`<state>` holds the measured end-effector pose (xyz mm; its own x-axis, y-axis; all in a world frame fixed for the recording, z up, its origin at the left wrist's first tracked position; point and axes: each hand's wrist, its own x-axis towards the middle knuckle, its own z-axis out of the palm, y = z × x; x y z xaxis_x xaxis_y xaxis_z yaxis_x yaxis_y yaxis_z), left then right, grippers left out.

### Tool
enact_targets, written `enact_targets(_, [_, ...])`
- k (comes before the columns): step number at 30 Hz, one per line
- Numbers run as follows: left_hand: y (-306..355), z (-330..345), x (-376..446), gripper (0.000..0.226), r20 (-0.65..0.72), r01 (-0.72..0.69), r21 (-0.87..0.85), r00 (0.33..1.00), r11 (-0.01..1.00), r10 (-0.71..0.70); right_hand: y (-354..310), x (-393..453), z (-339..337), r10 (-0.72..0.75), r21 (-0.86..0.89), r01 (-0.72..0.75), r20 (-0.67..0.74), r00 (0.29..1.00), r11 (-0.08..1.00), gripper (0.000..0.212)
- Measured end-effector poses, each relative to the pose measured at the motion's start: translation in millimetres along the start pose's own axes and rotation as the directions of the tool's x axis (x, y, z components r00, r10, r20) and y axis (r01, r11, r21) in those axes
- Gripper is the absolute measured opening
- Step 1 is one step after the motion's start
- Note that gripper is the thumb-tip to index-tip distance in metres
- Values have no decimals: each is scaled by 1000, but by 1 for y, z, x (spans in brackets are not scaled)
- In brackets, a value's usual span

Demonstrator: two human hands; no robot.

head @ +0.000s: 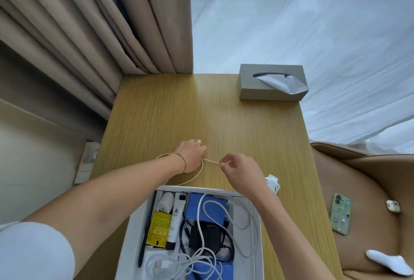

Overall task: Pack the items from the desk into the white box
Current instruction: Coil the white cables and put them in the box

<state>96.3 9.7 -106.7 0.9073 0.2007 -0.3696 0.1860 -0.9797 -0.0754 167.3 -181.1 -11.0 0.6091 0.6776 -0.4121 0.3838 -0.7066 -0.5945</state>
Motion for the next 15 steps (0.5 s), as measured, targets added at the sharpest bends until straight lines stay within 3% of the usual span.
enact_targets(2, [-2,-4,-2,18,49,1,-79,999,997,3,0,-2,-1,-1,8,1,-7,1000,1000,23])
enact_targets(4, [-2,-11,-7,16,135,65,-268,990,961,-29,-1,-5,-3,-10,27,10,-17,1000,1000,23])
enact_targets(7, [-4,-30,-17,21,268,173,-607,963,776,-5,-3,-9,-6,-23,65,25,-42,999,998,22])
enact_targets(9, [-7,-50,-29,18,305,187,-726,950,662,65,-4,-13,-9,-47,85,54,-83,995,995,21])
enact_targets(12, [-12,-80,-54,24,245,131,-813,961,567,128,-11,-19,-14,-118,79,133,-173,978,988,22])
enact_targets(15, [-14,-103,-81,33,110,35,-889,984,457,138,-23,-26,-18,-217,2,219,-108,970,976,43])
